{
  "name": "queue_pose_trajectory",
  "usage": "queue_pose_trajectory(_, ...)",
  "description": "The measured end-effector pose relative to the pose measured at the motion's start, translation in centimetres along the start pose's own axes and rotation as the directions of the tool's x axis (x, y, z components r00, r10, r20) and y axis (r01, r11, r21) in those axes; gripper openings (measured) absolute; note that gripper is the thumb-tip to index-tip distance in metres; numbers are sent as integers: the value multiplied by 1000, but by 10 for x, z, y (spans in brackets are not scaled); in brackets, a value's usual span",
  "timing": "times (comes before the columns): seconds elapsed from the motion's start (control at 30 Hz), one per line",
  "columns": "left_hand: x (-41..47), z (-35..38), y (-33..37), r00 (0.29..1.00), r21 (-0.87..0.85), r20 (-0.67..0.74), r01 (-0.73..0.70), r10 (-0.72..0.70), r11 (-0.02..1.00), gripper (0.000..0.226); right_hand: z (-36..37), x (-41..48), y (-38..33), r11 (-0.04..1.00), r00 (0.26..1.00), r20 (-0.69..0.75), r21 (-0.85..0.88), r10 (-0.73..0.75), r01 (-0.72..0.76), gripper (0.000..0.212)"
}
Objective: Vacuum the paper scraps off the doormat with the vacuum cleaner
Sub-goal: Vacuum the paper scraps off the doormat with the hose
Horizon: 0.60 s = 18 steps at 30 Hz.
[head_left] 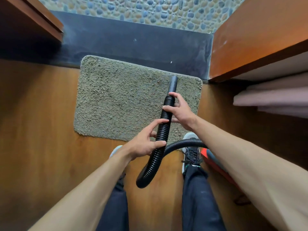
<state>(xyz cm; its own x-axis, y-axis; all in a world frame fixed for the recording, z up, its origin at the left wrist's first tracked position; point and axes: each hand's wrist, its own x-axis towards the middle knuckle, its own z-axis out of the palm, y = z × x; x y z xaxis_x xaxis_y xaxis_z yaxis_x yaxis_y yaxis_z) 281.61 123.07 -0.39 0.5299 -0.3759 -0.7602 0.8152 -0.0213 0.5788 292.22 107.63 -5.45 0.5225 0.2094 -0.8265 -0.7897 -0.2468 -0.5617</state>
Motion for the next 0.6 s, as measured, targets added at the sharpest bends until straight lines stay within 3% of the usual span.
queue_pose_trajectory(0.23,-18,-18,-8,997,83,69,33,-38,996,68,13,-19,19,996,997,-55,65,-51,55,56)
queue_pose_trajectory(0.6,-46,-21,0,977,258,202,8,-62,966,72,30,-66,43,953,958,-264,248,-108,176,58)
